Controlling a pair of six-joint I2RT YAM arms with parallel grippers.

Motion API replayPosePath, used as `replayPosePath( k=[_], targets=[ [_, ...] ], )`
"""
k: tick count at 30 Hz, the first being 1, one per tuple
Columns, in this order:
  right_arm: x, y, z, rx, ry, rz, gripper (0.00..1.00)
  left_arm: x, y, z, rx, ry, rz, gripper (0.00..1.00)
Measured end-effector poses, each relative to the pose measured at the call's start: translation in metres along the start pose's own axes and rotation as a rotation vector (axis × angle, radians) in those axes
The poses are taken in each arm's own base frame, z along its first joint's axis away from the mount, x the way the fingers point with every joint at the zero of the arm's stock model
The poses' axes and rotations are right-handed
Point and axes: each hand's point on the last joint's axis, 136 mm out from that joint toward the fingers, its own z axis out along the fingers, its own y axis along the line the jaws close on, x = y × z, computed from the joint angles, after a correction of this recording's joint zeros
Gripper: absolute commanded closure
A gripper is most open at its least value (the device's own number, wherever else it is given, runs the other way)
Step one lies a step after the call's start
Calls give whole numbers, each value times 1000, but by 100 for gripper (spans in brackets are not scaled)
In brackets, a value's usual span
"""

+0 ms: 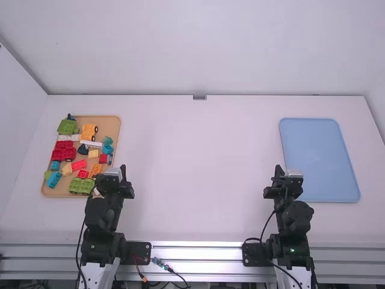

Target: Assemble lego blocks to make yellow taxi

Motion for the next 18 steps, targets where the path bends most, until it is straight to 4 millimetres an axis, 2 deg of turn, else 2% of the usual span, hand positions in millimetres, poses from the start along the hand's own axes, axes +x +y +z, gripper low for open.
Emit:
replayPosePath(
  k=[11, 17, 18],
  targets=[
    [11, 12, 0, -63, 79, -5, 92, 8, -16, 0, 77, 76, -42, 91],
    [-5, 16, 1, -86, 52, -5, 87, -18, -24, 0, 123, 26, -61, 86],
    [-12, 16, 1, -86, 39, -5, 86, -28, -27, -1, 139, 7, -65, 85]
  ],
)
